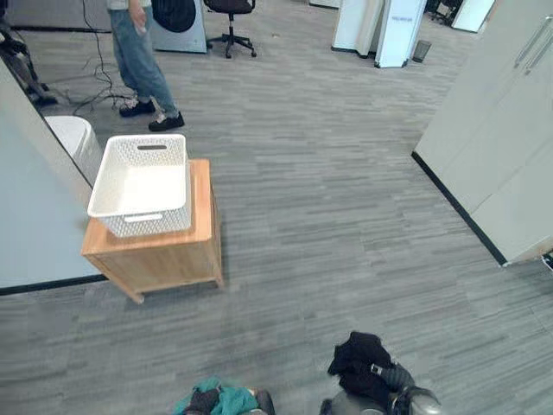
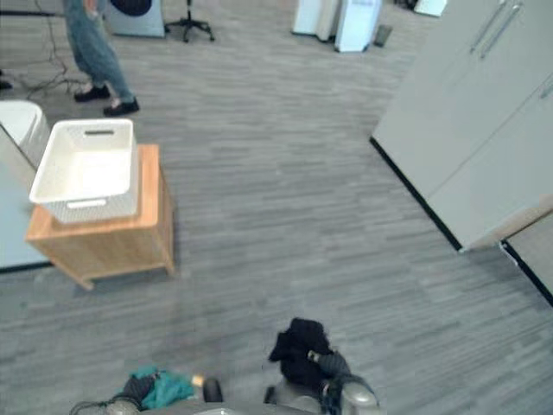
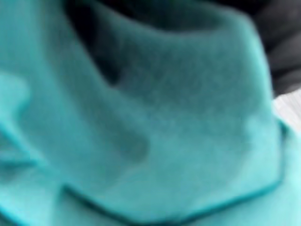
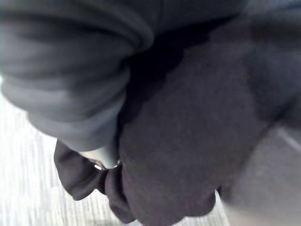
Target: Tidy up the quilt and then pick up the clothes from the bed and put them into the laundry hamper.
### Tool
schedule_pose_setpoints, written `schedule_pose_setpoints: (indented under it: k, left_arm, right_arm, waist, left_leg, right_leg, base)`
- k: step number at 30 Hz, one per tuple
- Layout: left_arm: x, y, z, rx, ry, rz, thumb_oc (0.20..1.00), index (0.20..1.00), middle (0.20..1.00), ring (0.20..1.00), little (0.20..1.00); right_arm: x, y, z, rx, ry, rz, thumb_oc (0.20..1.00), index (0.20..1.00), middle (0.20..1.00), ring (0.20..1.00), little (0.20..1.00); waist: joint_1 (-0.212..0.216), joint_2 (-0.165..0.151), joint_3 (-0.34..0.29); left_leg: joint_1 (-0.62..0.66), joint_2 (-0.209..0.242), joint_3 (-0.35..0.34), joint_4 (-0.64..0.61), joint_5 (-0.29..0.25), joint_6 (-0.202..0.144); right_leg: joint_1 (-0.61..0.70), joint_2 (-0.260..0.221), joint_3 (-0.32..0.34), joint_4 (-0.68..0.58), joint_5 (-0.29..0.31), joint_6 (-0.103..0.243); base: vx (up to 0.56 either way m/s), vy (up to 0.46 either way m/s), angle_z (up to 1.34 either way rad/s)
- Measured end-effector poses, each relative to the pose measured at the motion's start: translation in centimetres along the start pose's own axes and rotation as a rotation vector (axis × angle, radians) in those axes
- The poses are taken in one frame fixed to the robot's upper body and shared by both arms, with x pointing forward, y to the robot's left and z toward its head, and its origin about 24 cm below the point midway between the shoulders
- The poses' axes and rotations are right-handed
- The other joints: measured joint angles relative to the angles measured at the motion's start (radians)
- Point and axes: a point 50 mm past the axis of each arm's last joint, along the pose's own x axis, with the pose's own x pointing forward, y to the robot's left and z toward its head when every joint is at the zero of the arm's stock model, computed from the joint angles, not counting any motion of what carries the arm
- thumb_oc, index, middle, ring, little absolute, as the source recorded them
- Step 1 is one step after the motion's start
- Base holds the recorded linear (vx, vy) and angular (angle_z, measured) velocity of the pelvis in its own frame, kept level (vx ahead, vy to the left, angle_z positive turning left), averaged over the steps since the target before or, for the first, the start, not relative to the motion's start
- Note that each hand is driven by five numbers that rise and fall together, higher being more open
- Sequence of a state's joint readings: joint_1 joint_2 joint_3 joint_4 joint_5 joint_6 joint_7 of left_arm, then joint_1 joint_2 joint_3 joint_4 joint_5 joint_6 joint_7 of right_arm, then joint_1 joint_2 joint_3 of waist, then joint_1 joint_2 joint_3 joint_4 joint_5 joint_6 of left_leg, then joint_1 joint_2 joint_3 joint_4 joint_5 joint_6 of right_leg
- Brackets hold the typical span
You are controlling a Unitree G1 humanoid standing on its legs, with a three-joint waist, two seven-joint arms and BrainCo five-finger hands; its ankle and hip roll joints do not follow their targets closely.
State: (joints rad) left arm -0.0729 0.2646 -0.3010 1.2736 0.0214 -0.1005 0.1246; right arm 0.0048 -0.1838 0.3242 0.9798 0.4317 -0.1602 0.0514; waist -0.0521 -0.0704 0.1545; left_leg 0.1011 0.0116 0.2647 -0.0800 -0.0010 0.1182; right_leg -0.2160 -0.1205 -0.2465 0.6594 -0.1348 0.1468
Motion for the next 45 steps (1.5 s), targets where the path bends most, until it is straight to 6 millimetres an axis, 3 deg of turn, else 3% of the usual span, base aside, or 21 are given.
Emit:
schedule_pose_setpoints:
  k: [3, 5, 8, 11, 13, 14, 17, 20, 23, 27, 28, 30, 31, 32, 34, 35, 36, 37, 39, 43, 45]
  left_arm:
    - [0.4, 0.6, 2.4, 0.037, -0.076, 0.014, 0.200, 0.200, 0.200, 0.200, 0.200]
    - [0.6, 1.1, 3.8, 0.070, -0.112, 0.021, 0.200, 0.200, 0.200, 0.200, 0.200]
    - [0.6, 1.1, 3.6, 0.072, -0.117, 0.017, 0.200, 0.200, 0.200, 0.200, 0.200]
    - [0.2, -0.6, 2.1, 0.063, -0.086, -0.025, 0.200, 0.200, 0.200, 0.200, 0.200]
    - [-0.1, -1.6, 1.5, 0.032, -0.095, -0.038, 0.200, 0.200, 0.200, 0.200, 0.200]
    - [0.2, -0.5, 2.7, 0.014, -0.120, -0.009, 0.200, 0.200, 0.200, 0.200, 0.200]
    - [0.2, 1.0, 1.7, -0.003, -0.094, 0.039, 0.200, 0.200, 0.200, 0.200, 0.200]
    - [0.3, 0.3, 2.6, 0.007, -0.105, 0.015, 0.200, 0.200, 0.200, 0.200, 0.200]
    - [-0.1, -0.9, 0.2, -0.031, -0.026, -0.010, 0.200, 0.200, 0.200, 0.200, 0.200]
    - [-0.4, -0.9, -1.9, -0.056, 0.076, -0.009, 0.200, 0.200, 0.200, 0.200, 0.200]
    - [-1.0, -1.1, -4.0, -0.082, 0.143, -0.012, 0.200, 0.200, 0.200, 0.200, 0.200]
    - [-1.6, -2.2, -5.4, -0.072, 0.195, -0.044, 0.200, 0.200, 0.200, 0.200, 0.200]
    - [-1.8, -2.4, -6.1, -0.059, 0.211, -0.053, 0.200, 0.200, 0.200, 0.200, 0.200]
    - [-1.9, -1.5, -6.8, -0.020, 0.235, -0.039, 0.200, 0.200, 0.200, 0.200, 0.200]
    - [-1.8, -1.0, -6.6, 0.003, 0.234, -0.030, 0.200, 0.200, 0.200, 0.200, 0.200]
    - [-1.2, -0.7, -4.6, 0.046, 0.148, -0.028, 0.200, 0.200, 0.200, 0.200, 0.200]
    - [-1.0, -0.5, -4.2, 0.049, 0.134, -0.023, 0.200, 0.200, 0.200, 0.200, 0.200]
    - [-0.7, -0.3, -3.0, 0.032, 0.087, -0.022, 0.200, 0.200, 0.200, 0.200, 0.200]
    - [-0.5, -0.5, -1.9, 0.027, 0.043, -0.031, 0.200, 0.200, 0.200, 0.200, 0.200]
    - [0.1, 0.0, 0.4, 0.008, -0.013, -0.047, 0.200, 0.200, 0.200, 0.200, 0.200]
    - [0.0, 0.0, -0.1, -0.018, -0.003, -0.053, 0.200, 0.200, 0.200, 0.200, 0.200]
  right_arm:
    - [0.4, 0.3, 1.1, -0.030, -0.025, 0.035, 0.200, 0.200, 0.200, 0.200, 0.200]
    - [0.6, 0.1, 1.4, -0.043, -0.023, 0.038, 0.200, 0.200, 0.200, 0.200, 0.200]
    - [0.1, -0.6, 0.1, -0.015, 0.013, 0.014, 0.200, 0.200, 0.200, 0.200, 0.200]
    - [0.0, -1.9, 0.1, -0.030, 0.031, -0.020, 0.200, 0.200, 0.200, 0.200, 0.200]
    - [-0.3, -2.1, -0.9, 0.036, 0.053, -0.058, 0.200, 0.200, 0.200, 0.200, 0.200]
    - [-0.1, -1.9, -0.7, -0.011, 0.064, -0.046, 0.200, 0.200, 0.200, 0.200, 0.200]
    - [0.6, -2.0, 0.8, -0.073, 0.050, -0.037, 0.200, 0.200, 0.200, 0.200, 0.200]
    - [0.6, -3.7, 0.8, -0.099, 0.107, -0.090, 0.200, 0.200, 0.200, 0.200, 0.200]
    - [-0.1, -3.0, -1.0, -0.120, 0.130, -0.069, 0.200, 0.200, 0.200, 0.200, 0.200]
    - [0.2, 0.1, -1.8, -0.116, 0.141, -0.006, 0.200, 0.200, 0.200, 0.200, 0.200]
    - [0.0, 0.6, -2.7, -0.127, 0.172, -0.002, 0.200, 0.200, 0.200, 0.200, 0.200]
    - [-0.2, 0.1, -3.0, -0.132, 0.182, -0.021, 0.200, 0.200, 0.200, 0.200, 0.200]
    - [-0.1, 0.2, -2.8, -0.133, 0.170, -0.018, 0.200, 0.200, 0.200, 0.200, 0.200]
    - [0.7, 1.1, -0.9, -0.144, 0.109, 0.015, 0.200, 0.200, 0.200, 0.200, 0.200]
    - [1.1, 1.8, 0.6, -0.142, 0.046, 0.040, 0.200, 0.200, 0.200, 0.200, 0.200]
    - [1.4, 2.3, 2.4, -0.147, -0.019, 0.061, 0.200, 0.200, 0.200, 0.200, 0.200]
    - [1.3, 2.4, 2.3, -0.152, -0.021, 0.068, 0.200, 0.200, 0.200, 0.200, 0.200]
    - [1.3, 3.0, 2.3, -0.150, -0.030, 0.084, 0.200, 0.200, 0.200, 0.200, 0.200]
    - [1.2, 2.8, 2.3, -0.133, -0.040, 0.081, 0.200, 0.200, 0.200, 0.200, 0.200]
    - [1.1, 2.5, 1.7, -0.093, -0.014, 0.062, 0.200, 0.200, 0.200, 0.200, 0.200]
    - [1.3, 2.9, 2.0, -0.070, -0.020, 0.062, 0.200, 0.200, 0.200, 0.200, 0.200]
  waist:
    - [-0.004, 0.017, 0.001]
    - [-0.025, 0.026, 0.001]
    - [-0.054, 0.010, -0.008]
    - [-0.058, 0.071, -0.013]
    - [-0.023, 0.014, -0.014]
    - [-0.023, -0.019, 0.015]
    - [0.031, -0.054, 0.029]
    - [0.018, -0.029, 0.046]
    - [0.018, 0.013, 0.025]
    - [0.030, 0.003, 0.015]
    - [0.042, -0.025, 0.005]
    - [0.040, 0.020, -0.007]
    - [0.036, 0.038, -0.017]
    - [0.026, 0.015, -0.016]
    - [0.009, -0.001, -0.015]
    - [0.015, 0.011, -0.010]
    - [0.019, 0.017, -0.005]
    - [0.022, 0.003, -0.004]
    - [0.004, 0.002, 0.005]
    - [-0.037, 0.024, 0.016]
    - [-0.033, 0.021, 0.015]
  left_leg:
    - [0.044, 0.020, -0.054, 0.000, -0.037, -0.055]
    - [0.068, 0.025, -0.121, -0.001, -0.060, -0.082]
    - [0.128, 0.040, -0.191, -0.008, -0.120, -0.155]
    - [0.181, 0.119, -0.185, 0.006, -0.147, -0.182]
    - [-0.070, 0.142, -0.214, 0.509, -0.059, -0.288]
    - [-0.191, 0.171, -0.207, 0.735, 0.023, -0.275]
    - [-0.267, 0.170, -0.073, 0.717, -0.030, -0.277]
    - [-0.298, 0.124, 0.040, 0.468, -0.012, -0.231]
    - [-0.289, 0.129, 0.232, 0.207, 0.053, -0.209]
    - [-0.271, 0.095, 0.237, 0.126, 0.122, -0.154]
    - [-0.191, 0.023, 0.197, 0.136, 0.067, -0.078]
    - [-0.111, 0.034, 0.170, 0.106, 0.017, -0.007]
    - [-0.098, 0.040, 0.165, 0.094, 0.009, -0.011]
    - [-0.055, 0.015, 0.138, 0.072, 0.013, -0.006]
    - [-0.045, -0.007, 0.104, 0.057, 0.018, -0.024]
    - [-0.033, -0.026, 0.036, 0.047, -0.025, -0.091]
    - [-0.030, -0.024, 0.028, 0.042, -0.040, -0.100]
    - [-0.032, -0.019, 0.095, 0.088, -0.134, -0.197]
    - [-0.015, -0.041, 0.078, 0.076, -0.070, -0.070]
    - [0.025, -0.069, -0.142, 0.020, -0.056, -0.061]
    - [0.080, -0.046, -0.167, 0.012, -0.075, -0.093]
  right_leg:
    - [-0.015, 0.022, 0.096, -0.418, 0.025, -0.018]
    - [-0.012, 0.026, 0.244, -0.702, 0.151, -0.010]
    - [0.022, -0.005, 0.271, -0.736, 0.266, -0.013]
    - [0.081, 0.067, 0.244, -0.731, 0.309, -0.021]
    - [0.163, 0.055, 0.179, -0.744, 0.301, -0.117]
    - [0.198, 0.053, 0.137, -0.747, 0.293, -0.161]
    - [0.255, 0.059, 0.128, -0.748, 0.249, -0.199]
    - [0.303, 0.079, 0.031, -0.750, 0.203, -0.200]
    - [0.344, 0.140, -0.036, -0.750, 0.148, -0.186]
    - [0.390, 0.164, -0.059, -0.749, 0.108, -0.178]
    - [0.444, 0.133, -0.087, -0.722, 0.060, -0.110]
    - [0.382, 0.125, -0.069, -0.449, -0.008, -0.043]
    - [0.328, 0.109, -0.070, -0.324, -0.016, -0.019]
    - [0.128, 0.043, -0.008, 0.107, 0.027, 0.051]
    - [0.031, 0.027, 0.055, 0.200, 0.026, 0.047]
    - [-0.031, 0.045, 0.089, 0.014, -0.006, -0.010]
    - [-0.033, 0.051, 0.091, -0.077, -0.006, -0.026]
    - [-0.002, 0.038, 0.107, -0.319, 0.019, -0.068]
    - [0.030, 0.000, 0.159, -0.487, 0.068, -0.026]
    - [0.067, -0.019, 0.414, -0.748, 0.243, -0.028]
    - [0.063, -0.046, 0.342, -0.748, 0.325, -0.027]
  base:
    - [0.50, -0.206, 0.55]
    - [0.57, -0.313, 0.88]
    - [0.35, -0.190, 0.97]
    - [0.43, -0.458, 0.49]
    - [0.17, -0.352, 1.16]
    - [0.23, -0.257, 0.89]
    - [0.42, -0.177, 0.18]
    - [0.30, -0.007, 0.59]
    - [0.50, 0.049, 0.54]
    - [0.40, 0.071, 0.27]
    - [0.43, 0.104, 0.23]
    - [0.37, 0.098, 0.15]
    - [0.40, 0.049, 0.13]
    - [0.22, -0.005, 0.41]
    - [0.38, -0.129, 0.93]
    - [0.52, -0.242, 1.11]
    - [0.43, -0.247, 1.32]
    - [0.32, -0.215, 1.13]
    - [0.28, -0.214, 1.30]
    - [0.46, -0.467, 1.48]
    - [0.50, -0.490, 0.97]
